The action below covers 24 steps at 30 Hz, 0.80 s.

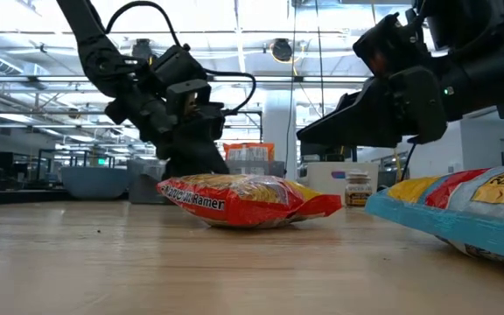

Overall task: Pick & Place Food Item
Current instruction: Put the red noodle pack into the right black bin

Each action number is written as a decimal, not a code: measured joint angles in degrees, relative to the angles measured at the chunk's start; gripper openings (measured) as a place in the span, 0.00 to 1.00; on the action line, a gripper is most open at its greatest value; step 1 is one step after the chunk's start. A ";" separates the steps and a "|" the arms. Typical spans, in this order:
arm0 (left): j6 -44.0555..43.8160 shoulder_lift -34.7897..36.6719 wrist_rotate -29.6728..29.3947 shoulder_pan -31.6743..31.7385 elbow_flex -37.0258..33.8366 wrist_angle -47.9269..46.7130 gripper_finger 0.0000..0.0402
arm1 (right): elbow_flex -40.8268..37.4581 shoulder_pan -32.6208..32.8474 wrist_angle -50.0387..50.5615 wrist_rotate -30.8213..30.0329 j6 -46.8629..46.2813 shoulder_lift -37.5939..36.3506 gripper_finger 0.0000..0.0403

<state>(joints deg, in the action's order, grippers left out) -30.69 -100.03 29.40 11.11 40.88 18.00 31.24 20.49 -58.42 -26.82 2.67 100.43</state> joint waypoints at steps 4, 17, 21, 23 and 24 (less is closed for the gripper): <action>-0.13 0.00 0.14 -1.21 0.00 -0.20 0.39 | 0.00 -0.96 -0.03 0.02 1.11 0.00 0.68; -1.39 0.00 -0.79 -2.60 -0.02 -0.27 0.39 | 0.00 -2.47 -0.01 0.08 2.06 0.00 0.68; -1.39 0.00 -0.78 -3.10 -0.04 -0.29 0.39 | 0.00 -2.47 -0.01 0.08 1.97 0.00 0.68; -1.39 0.00 -0.82 -3.41 -0.04 -0.29 0.39 | 0.00 -2.47 -0.01 0.08 1.95 0.00 0.68; -1.37 0.00 -0.91 -3.54 -0.04 -0.31 0.39 | 0.00 -2.47 -0.01 0.08 1.95 0.00 0.68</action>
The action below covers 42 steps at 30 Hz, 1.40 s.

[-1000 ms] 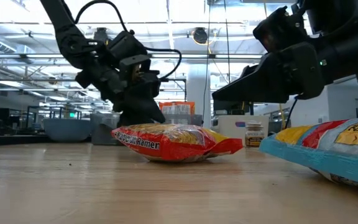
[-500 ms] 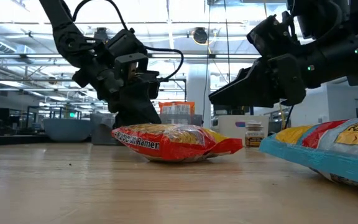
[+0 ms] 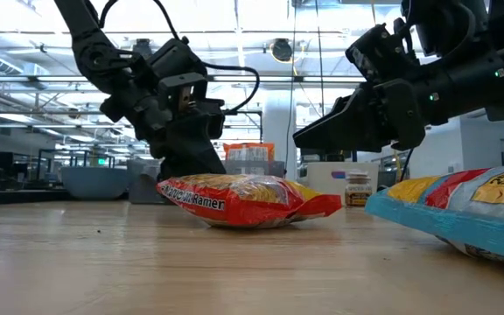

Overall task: Pick & Place Food Item
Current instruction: Put the red noodle pack into the right black bin

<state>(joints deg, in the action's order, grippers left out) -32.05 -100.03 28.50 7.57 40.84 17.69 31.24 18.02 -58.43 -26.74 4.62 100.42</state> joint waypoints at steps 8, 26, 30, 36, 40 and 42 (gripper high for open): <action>0.00 0.00 -0.64 -0.21 -0.02 -1.28 0.39 | 0.00 0.00 0.00 0.00 -0.03 0.00 0.68; 0.33 0.00 -0.42 -0.21 -0.02 -1.23 0.39 | 0.00 0.04 0.00 0.00 -0.48 -0.02 0.68; 0.31 0.00 -0.38 -0.21 -0.02 -1.22 0.39 | 0.00 0.04 0.00 0.01 -0.48 -0.02 0.68; 0.83 0.01 0.00 -0.21 -0.02 -1.22 0.39 | 0.00 0.04 0.00 0.02 -0.48 -0.02 0.68; 1.14 0.02 0.00 -0.40 -0.02 -1.22 0.39 | 0.00 0.04 0.00 0.01 -0.49 -0.02 0.68; 1.53 0.02 0.00 -0.59 -0.02 -1.20 0.39 | 0.00 0.04 0.00 0.02 -0.48 -0.02 0.68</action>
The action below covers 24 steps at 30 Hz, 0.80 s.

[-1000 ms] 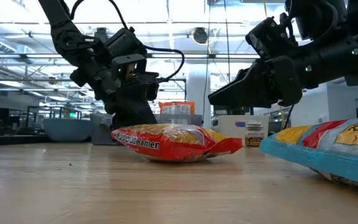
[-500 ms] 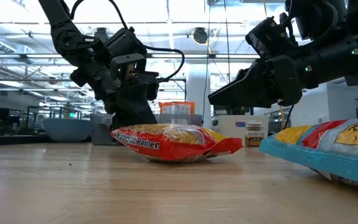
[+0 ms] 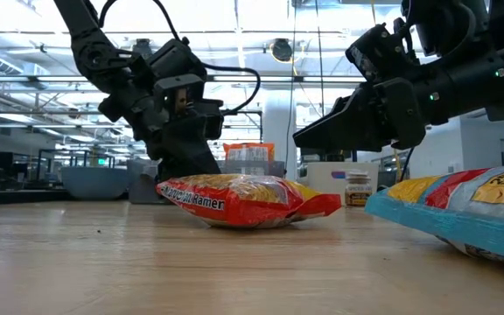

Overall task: Pick & Place Food Item
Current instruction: Put the red noodle pack into the right black bin

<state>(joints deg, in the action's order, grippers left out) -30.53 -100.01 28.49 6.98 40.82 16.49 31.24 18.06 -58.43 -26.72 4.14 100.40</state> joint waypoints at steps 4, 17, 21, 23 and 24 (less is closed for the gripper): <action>0.00 0.00 0.02 -0.46 0.00 0.00 0.39 | 0.00 0.00 0.02 -0.02 0.00 0.00 0.68; 0.46 0.00 0.04 -0.67 0.00 0.02 0.26 | 0.00 0.00 0.00 0.00 -0.02 0.00 0.68; 0.54 0.00 0.02 -0.65 0.00 0.09 0.12 | 0.00 0.00 0.00 -0.02 -0.02 0.00 0.68; 1.16 0.00 0.00 -0.65 0.00 0.09 0.06 | 0.00 0.00 0.00 0.00 -0.02 0.00 0.68; 1.52 0.00 0.00 -0.65 0.00 0.09 0.03 | 0.00 0.00 0.00 0.00 -0.02 0.00 0.68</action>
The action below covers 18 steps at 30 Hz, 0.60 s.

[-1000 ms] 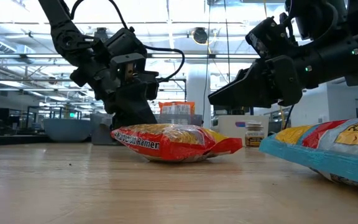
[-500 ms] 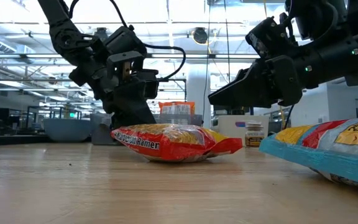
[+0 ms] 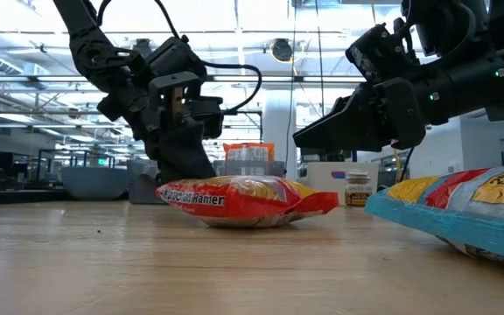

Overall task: Pick & Place Food Item
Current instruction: Put the red noodle pack into the right black bin

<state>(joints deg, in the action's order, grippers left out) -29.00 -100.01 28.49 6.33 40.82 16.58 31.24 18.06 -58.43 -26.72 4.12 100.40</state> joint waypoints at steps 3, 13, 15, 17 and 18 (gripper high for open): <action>1.04 0.00 -0.01 0.02 0.00 0.00 0.02 | 0.00 0.00 0.00 -0.02 0.00 0.00 0.68; 5.87 0.00 0.41 -0.25 -0.02 3.14 0.02 | 0.00 0.00 0.00 -0.01 -0.46 0.00 0.68; 6.63 0.19 1.99 -0.34 -0.04 2.91 0.01 | 0.00 0.00 0.00 0.00 -0.46 0.00 0.68; 6.67 0.49 4.37 -0.35 -0.04 3.17 0.01 | 0.00 0.00 0.00 -0.02 -0.46 0.00 0.68; 6.91 0.67 5.58 -0.35 -0.04 3.37 0.01 | 0.00 0.00 0.00 0.00 -0.46 0.00 0.68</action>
<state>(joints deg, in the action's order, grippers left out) -22.09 -99.34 34.07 5.97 40.77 19.95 31.24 18.06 -58.43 -26.72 3.66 100.40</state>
